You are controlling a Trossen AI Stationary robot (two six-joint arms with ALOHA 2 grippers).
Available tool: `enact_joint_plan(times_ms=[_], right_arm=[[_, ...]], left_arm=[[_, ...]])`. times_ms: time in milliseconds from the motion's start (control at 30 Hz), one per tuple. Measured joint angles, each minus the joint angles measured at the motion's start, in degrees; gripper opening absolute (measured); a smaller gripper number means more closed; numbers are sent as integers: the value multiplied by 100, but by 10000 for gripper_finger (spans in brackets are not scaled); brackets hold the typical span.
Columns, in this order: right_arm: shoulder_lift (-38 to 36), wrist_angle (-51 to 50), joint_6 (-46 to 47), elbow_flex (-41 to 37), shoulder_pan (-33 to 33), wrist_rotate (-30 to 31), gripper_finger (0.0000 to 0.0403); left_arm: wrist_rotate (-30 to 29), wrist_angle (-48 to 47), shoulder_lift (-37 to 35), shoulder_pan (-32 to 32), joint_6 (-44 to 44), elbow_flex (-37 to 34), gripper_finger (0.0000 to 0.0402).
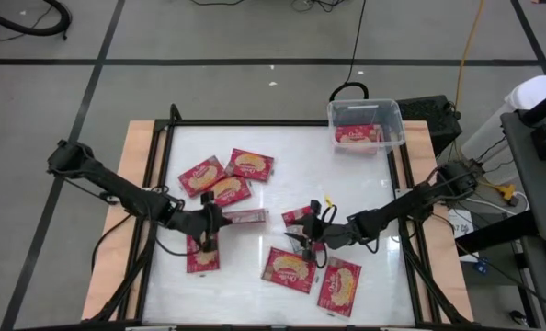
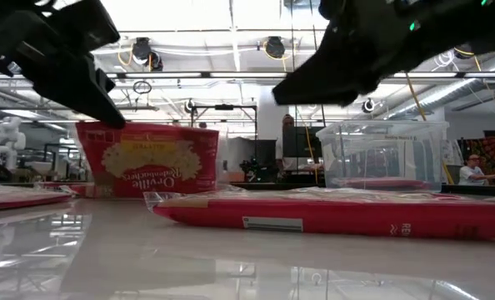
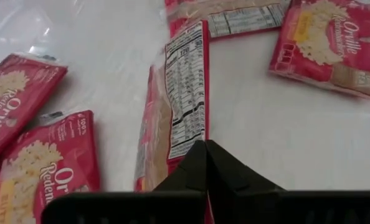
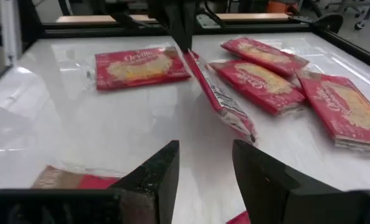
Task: Sort popcorn bags into baskets
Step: Put the red popcorn bag into the transparent bin
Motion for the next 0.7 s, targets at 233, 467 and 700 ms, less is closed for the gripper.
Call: enact_joint_plan(times_ms=[233, 467, 700], right_arm=[[851, 294, -305, 691, -353, 5, 144], [1624, -1285, -1011, 2650, -625, -24, 144], [2370, -2386, -1025, 3814, -966, -485, 144]], left_arm=[[232, 44, -1, 242, 74, 0, 1], [347, 49, -2, 368, 195, 0, 1], [348, 32, 0, 419, 216, 0, 1]])
